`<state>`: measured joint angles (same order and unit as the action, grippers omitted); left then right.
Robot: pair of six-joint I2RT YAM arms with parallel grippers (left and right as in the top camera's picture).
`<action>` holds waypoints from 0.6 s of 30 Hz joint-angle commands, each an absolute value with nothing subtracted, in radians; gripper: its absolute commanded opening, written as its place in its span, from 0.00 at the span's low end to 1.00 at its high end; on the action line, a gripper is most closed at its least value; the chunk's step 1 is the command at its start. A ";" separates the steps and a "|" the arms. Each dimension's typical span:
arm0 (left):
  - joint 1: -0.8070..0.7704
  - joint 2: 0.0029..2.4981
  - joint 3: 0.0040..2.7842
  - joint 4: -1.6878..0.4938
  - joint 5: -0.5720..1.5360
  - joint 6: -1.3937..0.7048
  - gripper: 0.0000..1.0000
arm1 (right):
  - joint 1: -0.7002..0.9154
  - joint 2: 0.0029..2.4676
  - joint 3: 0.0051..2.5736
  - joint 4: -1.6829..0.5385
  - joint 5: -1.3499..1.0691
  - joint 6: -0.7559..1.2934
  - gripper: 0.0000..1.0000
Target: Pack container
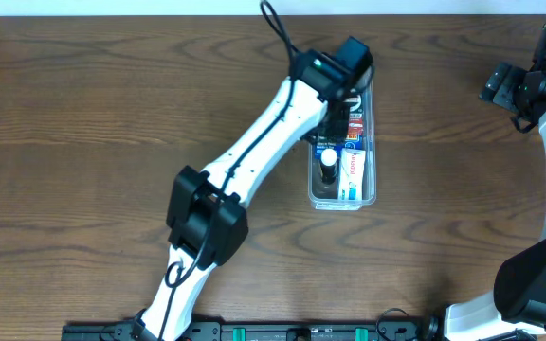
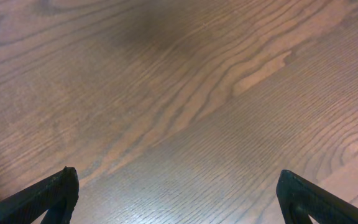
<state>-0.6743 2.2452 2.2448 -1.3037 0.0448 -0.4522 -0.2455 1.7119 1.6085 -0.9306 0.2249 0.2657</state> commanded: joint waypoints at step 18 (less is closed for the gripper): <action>-0.612 1.551 2.289 -1.688 0.006 -0.322 0.95 | -0.249 1.721 1.608 -0.932 0.235 0.253 0.99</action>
